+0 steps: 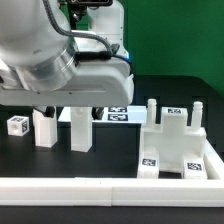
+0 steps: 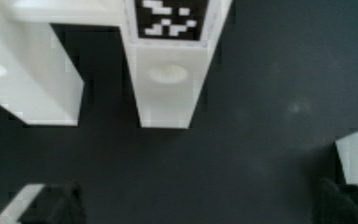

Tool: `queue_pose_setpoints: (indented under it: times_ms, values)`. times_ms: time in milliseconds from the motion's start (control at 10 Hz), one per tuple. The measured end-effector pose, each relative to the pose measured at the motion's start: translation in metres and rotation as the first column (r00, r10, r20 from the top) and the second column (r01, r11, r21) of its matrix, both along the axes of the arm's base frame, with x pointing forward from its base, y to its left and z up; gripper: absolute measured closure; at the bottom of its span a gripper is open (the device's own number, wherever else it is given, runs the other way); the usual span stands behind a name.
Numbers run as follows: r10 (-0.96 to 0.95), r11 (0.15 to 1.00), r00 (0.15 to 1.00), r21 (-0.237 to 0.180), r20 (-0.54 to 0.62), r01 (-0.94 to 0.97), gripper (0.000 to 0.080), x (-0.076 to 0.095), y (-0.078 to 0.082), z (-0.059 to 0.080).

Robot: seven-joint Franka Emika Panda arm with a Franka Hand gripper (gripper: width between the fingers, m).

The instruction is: Assemble chair

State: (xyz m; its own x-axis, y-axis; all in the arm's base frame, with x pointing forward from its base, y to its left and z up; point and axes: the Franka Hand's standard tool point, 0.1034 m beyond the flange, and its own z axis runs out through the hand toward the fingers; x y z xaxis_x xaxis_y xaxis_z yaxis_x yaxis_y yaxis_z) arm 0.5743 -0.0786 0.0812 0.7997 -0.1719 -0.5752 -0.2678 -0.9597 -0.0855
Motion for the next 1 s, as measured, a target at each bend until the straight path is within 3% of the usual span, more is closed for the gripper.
queue_pose_setpoints:
  times_ms: [300, 500, 600, 700, 900, 1000]
  values:
    - [-0.003, 1.0, 1.0, 0.009, -0.007, 0.003, 0.0151, -0.002, -0.003, -0.001]
    - [-0.024, 0.999, 1.0, 0.039, -0.02, 0.025, 0.0151, -0.006, -0.028, 0.004]
    - [-0.035, 0.997, 0.999, 0.075, -0.025, 0.037, 0.0151, -0.01, -0.04, 0.007]
    - [-0.099, 0.985, 0.994, 0.137, -0.034, 0.103, 0.0151, -0.014, -0.048, 0.009]
    - [-0.177, 0.965, 0.983, 0.188, -0.052, 0.184, 0.0151, -0.02, -0.056, 0.006]
    - [-0.228, 0.944, 0.973, 0.233, -0.047, 0.232, 0.0151, -0.019, -0.06, 0.005]
